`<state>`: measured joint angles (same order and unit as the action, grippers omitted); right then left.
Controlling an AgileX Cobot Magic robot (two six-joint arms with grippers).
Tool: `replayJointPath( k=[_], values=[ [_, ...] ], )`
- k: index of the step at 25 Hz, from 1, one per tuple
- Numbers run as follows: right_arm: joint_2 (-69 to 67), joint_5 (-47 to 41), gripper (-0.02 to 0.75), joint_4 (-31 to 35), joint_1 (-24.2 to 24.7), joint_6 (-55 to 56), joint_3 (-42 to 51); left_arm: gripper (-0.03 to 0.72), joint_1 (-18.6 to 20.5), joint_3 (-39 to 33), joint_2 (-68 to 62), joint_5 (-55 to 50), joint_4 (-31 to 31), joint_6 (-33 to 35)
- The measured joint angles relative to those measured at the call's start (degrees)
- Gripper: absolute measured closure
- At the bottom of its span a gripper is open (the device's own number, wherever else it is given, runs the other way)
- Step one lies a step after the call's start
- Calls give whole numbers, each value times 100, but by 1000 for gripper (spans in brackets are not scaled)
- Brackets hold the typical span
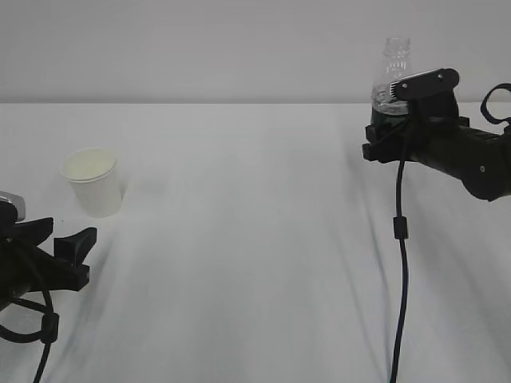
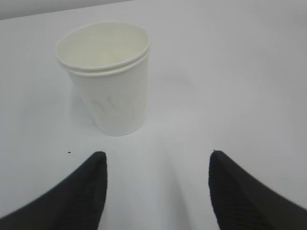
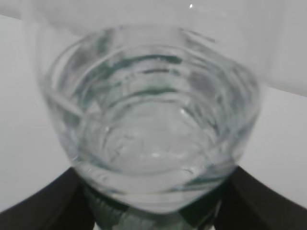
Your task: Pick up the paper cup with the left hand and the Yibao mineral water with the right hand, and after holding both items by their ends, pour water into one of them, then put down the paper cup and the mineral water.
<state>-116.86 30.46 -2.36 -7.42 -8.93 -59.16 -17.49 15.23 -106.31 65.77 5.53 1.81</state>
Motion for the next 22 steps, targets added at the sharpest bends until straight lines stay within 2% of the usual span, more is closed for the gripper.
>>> replayJointPath(
  k=[22],
  values=[
    [261, -29, 270, -3860, 0, 3115, 11, 214, 0, 0, 0, 0, 0, 0]
  ],
)
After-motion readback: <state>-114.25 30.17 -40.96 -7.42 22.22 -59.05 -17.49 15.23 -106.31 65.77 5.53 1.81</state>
